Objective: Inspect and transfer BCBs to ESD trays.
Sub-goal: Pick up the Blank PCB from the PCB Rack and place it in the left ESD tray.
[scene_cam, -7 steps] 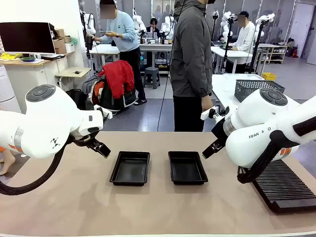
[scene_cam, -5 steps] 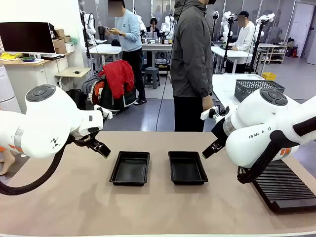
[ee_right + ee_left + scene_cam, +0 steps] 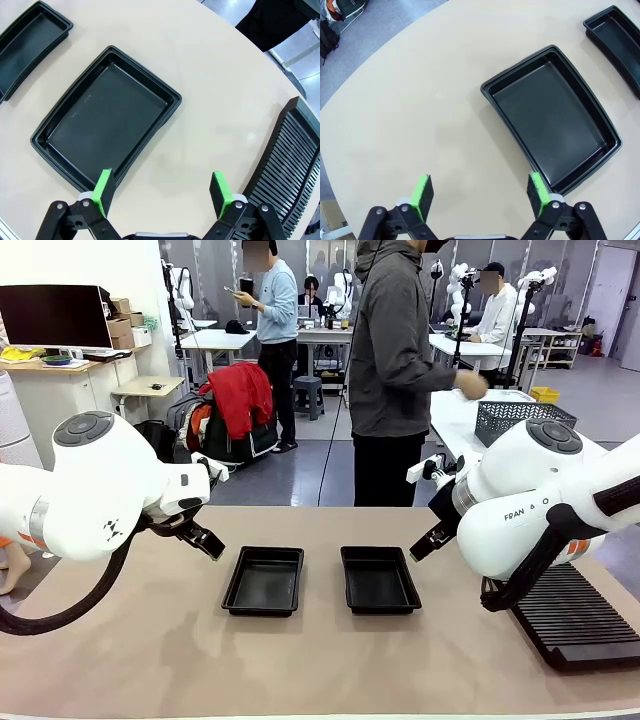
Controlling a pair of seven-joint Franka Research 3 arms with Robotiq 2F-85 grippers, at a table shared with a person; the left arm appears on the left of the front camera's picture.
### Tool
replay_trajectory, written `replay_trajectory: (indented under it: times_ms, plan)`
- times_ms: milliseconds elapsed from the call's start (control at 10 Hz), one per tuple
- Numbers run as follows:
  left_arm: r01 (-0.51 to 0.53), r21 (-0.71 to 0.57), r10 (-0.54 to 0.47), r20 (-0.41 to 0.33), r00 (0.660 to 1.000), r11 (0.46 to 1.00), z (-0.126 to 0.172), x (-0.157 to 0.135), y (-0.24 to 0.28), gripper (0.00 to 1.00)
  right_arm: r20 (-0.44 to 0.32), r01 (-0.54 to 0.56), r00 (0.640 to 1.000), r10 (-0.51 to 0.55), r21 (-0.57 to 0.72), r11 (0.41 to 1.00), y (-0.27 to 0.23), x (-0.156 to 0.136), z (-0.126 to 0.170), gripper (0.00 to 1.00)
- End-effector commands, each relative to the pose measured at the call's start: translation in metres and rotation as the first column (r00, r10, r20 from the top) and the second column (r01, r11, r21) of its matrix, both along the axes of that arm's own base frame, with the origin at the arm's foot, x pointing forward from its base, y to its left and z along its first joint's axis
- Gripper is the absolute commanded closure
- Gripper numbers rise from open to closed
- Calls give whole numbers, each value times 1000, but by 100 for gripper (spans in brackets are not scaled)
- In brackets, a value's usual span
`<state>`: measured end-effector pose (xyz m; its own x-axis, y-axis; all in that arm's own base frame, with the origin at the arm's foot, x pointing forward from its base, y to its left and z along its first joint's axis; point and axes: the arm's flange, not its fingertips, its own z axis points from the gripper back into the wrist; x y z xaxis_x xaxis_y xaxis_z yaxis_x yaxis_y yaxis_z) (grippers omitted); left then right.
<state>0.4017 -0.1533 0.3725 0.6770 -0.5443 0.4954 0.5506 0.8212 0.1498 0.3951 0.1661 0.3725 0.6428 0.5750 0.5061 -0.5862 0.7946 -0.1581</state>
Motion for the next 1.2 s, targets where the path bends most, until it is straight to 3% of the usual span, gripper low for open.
replay_trajectory:
  times_ms: [0,400,500,700,900,1100]
  plan:
    - [-4,-3,4,-1,1000,1000,0,1,2,0,0,0,1000,0,0,1000,0,0,0,0]
    - [-4,-3,4,-1,1000,1000,0,1,2,0,0,0,1000,0,0,1000,0,0,0,0]
    - [0,0,0,0,1000,1000,0,0,0,0,-44,25,999,-22,51,998,-5,2,14,0]
    - [-64,-28,63,-43,997,998,27,-8,-7,0,-109,75,992,-61,130,989,-24,0,48,0]
    - [-204,-34,199,-110,974,978,66,-18,-8,0,-152,122,984,-93,194,973,-44,-7,88,0]
    - [-257,-87,238,-184,954,963,102,-22,-6,0,-207,175,970,-126,239,955,-69,-13,124,0]
